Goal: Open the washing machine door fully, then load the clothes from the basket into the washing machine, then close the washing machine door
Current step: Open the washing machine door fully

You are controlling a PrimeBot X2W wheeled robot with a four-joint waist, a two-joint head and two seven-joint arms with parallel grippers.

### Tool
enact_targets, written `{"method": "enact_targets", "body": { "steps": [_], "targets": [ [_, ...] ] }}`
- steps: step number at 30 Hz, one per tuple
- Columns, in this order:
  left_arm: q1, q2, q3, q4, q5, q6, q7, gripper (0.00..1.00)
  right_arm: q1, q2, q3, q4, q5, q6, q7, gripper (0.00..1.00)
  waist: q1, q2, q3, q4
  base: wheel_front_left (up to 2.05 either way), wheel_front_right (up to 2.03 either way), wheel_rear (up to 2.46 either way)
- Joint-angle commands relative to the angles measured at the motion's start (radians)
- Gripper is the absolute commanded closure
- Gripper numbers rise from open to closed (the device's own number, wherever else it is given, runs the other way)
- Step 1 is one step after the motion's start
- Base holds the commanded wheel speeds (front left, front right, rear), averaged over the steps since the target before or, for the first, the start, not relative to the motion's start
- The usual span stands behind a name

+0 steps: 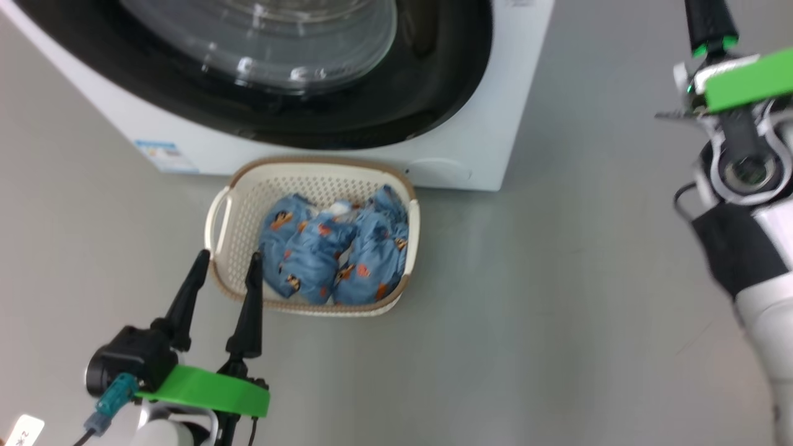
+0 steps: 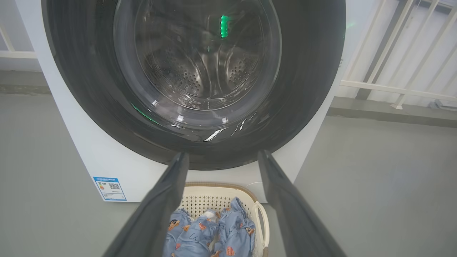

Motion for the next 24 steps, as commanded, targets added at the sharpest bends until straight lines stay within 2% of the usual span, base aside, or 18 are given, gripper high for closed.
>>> {"method": "enact_targets", "body": {
  "steps": [1,7,12,19,24],
  "targets": [
    [-0.036,0.011,0.027,-0.031,-0.008,-0.002,-0.006,0.00,-0.035,-0.009,0.023,-0.017,0.033,0.002,0.034,1.00,0.0000,0.0000,0.053,0.047,0.00,0.00,0.00],
    [-0.070,0.009,0.007,-0.041,-0.025,-0.002,-0.006,0.00,-0.121,-0.077,0.049,0.036,0.188,0.002,0.259,1.00,0.0000,0.0000,0.111,0.085,0.00,0.00,0.00],
    [-0.098,0.008,-0.006,-0.051,-0.049,-0.002,-0.006,0.00,-0.190,-0.111,0.056,0.109,0.256,0.002,0.447,1.00,0.0000,0.0000,0.161,0.107,0.00,0.00,0.00],
    [-0.123,0.008,-0.027,-0.056,-0.067,-0.002,-0.006,0.00,-0.275,-0.103,0.061,0.181,0.290,0.002,0.600,1.00,0.0000,0.0000,0.208,0.120,0.00,0.00,0.00],
    [-0.140,0.008,-0.046,-0.063,-0.080,-0.002,-0.006,0.00,-0.333,-0.098,0.059,0.217,0.285,0.002,0.653,1.00,0.0000,0.0000,0.238,0.135,0.00,0.00,0.00]
  ]
}}
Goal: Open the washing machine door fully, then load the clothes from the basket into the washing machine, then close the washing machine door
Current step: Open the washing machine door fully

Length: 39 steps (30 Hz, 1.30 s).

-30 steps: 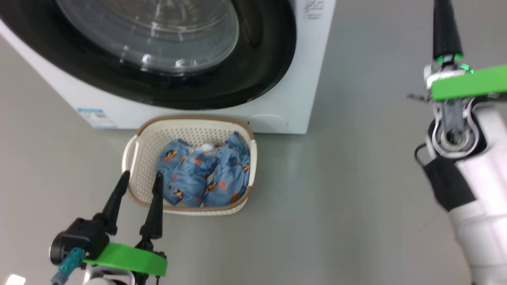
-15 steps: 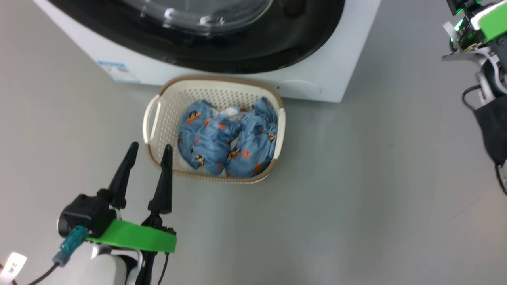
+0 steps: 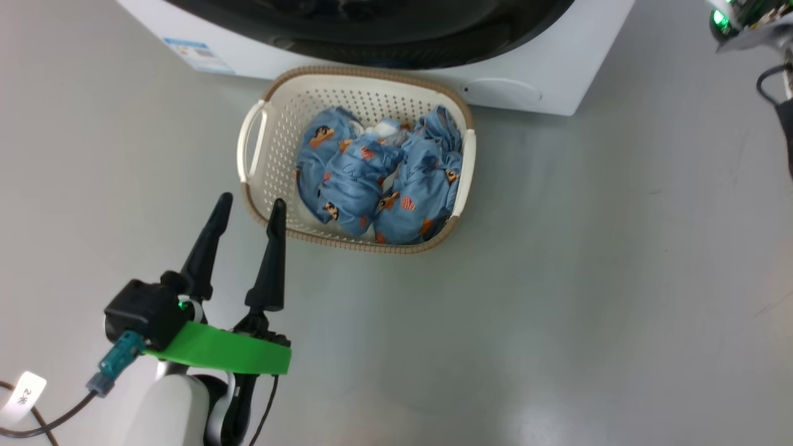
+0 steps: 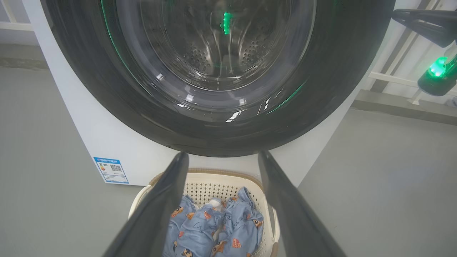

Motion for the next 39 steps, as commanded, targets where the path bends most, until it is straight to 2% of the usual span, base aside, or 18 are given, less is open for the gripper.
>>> {"method": "enact_targets", "body": {
  "steps": [1,20,39],
  "targets": [
    [-0.019,0.019,0.025,-0.030,-0.008,-0.002,-0.006,0.00,-0.027,0.010,0.004,-0.016,-0.013,0.002,0.012,1.00,0.0000,0.0000,0.022,0.017,0.00,0.00,0.00],
    [-0.049,0.019,-0.011,-0.033,-0.039,-0.002,-0.006,0.00,-0.111,0.038,0.024,0.024,-0.078,0.002,0.046,1.00,0.0000,0.0000,0.060,0.056,0.00,0.00,0.00],
    [0.013,0.019,0.004,0.001,0.014,-0.002,-0.006,0.00,0.123,0.080,0.108,-0.142,-0.084,0.002,0.138,1.00,0.0000,0.0000,-0.068,0.004,0.00,0.00,0.00]
  ]
}}
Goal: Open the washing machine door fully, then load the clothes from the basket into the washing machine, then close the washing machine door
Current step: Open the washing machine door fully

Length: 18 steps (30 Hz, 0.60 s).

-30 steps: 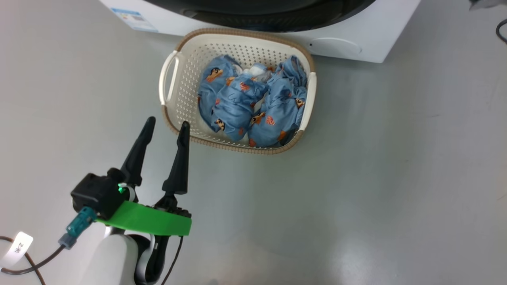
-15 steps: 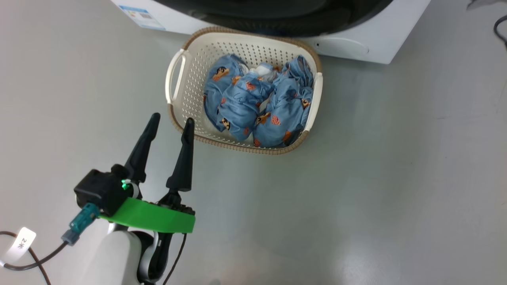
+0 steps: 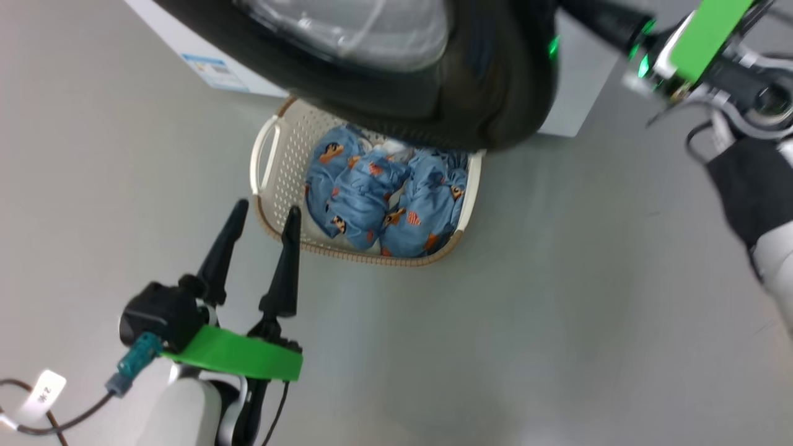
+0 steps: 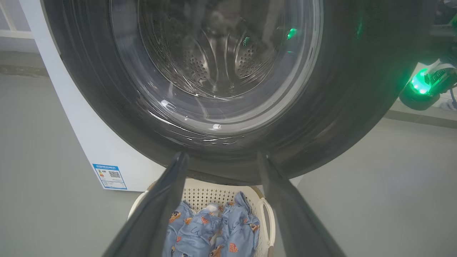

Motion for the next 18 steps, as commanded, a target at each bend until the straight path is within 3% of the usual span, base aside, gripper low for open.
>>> {"method": "enact_targets", "body": {
  "steps": [1,18],
  "targets": [
    [0.029,0.022,0.039,-0.013,0.014,-0.002,-0.006,0.00,0.047,0.039,0.022,-0.056,-0.006,0.003,0.019,1.00,0.0000,0.0000,-0.033,-0.016,0.00,0.00,0.00],
    [0.135,0.022,0.057,-0.003,0.029,-0.002,-0.006,0.00,0.254,0.089,0.077,-0.169,0.002,0.003,0.053,1.00,0.0000,0.0000,-0.165,0.009,0.00,0.00,0.00]
  ]
}}
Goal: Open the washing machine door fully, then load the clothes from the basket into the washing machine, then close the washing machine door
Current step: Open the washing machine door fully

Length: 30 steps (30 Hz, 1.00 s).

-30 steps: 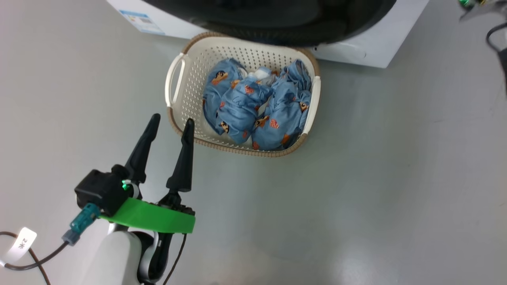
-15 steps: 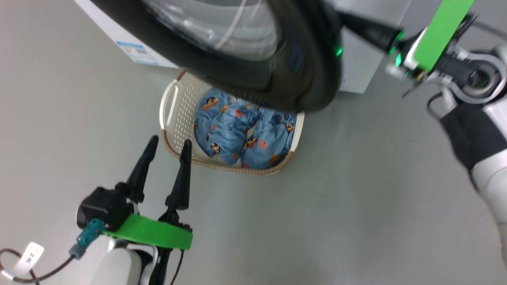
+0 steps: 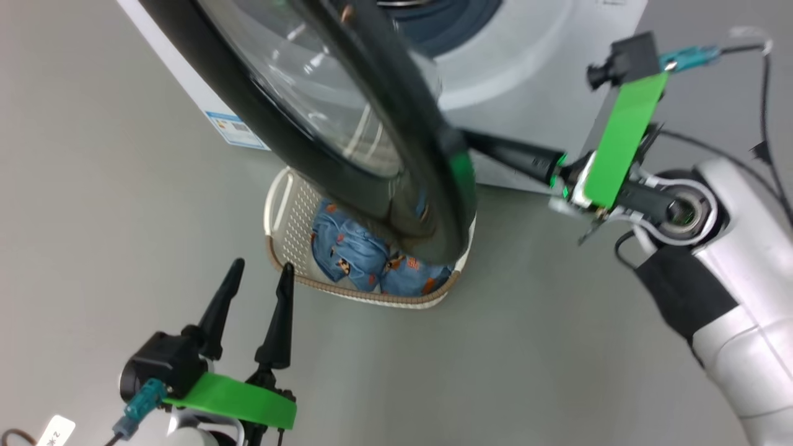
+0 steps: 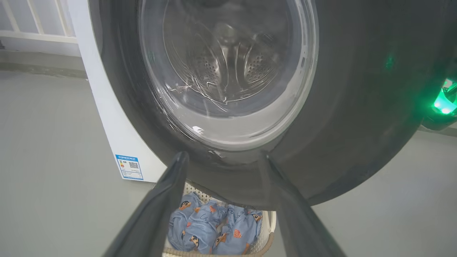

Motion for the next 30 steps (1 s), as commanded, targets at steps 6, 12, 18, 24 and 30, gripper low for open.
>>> {"method": "enact_targets", "body": {
  "steps": [6,12,18,24,30],
  "targets": [
    [0.027,0.019,0.036,-0.019,0.018,-0.002,-0.006,0.00,0.070,0.060,0.037,-0.072,0.000,0.003,0.024,1.00,0.0000,0.0000,-0.047,0.035,0.00,0.00,0.00],
    [0.040,0.019,0.037,-0.024,0.023,-0.002,-0.006,0.00,0.105,0.097,0.073,-0.098,-0.006,0.003,0.046,1.00,0.0000,0.0000,-0.061,0.055,0.00,0.00,0.00],
    [0.047,0.019,0.042,-0.028,0.027,-0.002,-0.006,0.00,0.128,0.126,0.107,-0.114,-0.015,0.003,0.065,1.00,0.0000,0.0000,-0.069,0.067,0.00,0.00,0.00],
    [0.053,0.019,0.048,-0.026,0.032,-0.002,-0.006,0.00,0.144,0.141,0.115,-0.114,-0.024,0.003,0.058,1.00,0.0000,0.0000,-0.084,0.062,0.00,0.00,0.00],
    [0.054,0.019,0.042,-0.011,0.045,-0.002,-0.006,0.00,0.179,0.126,0.091,-0.090,-0.044,0.003,-0.008,0.65,0.0000,0.0000,-0.111,0.030,0.00,0.00,0.00]
  ]
}}
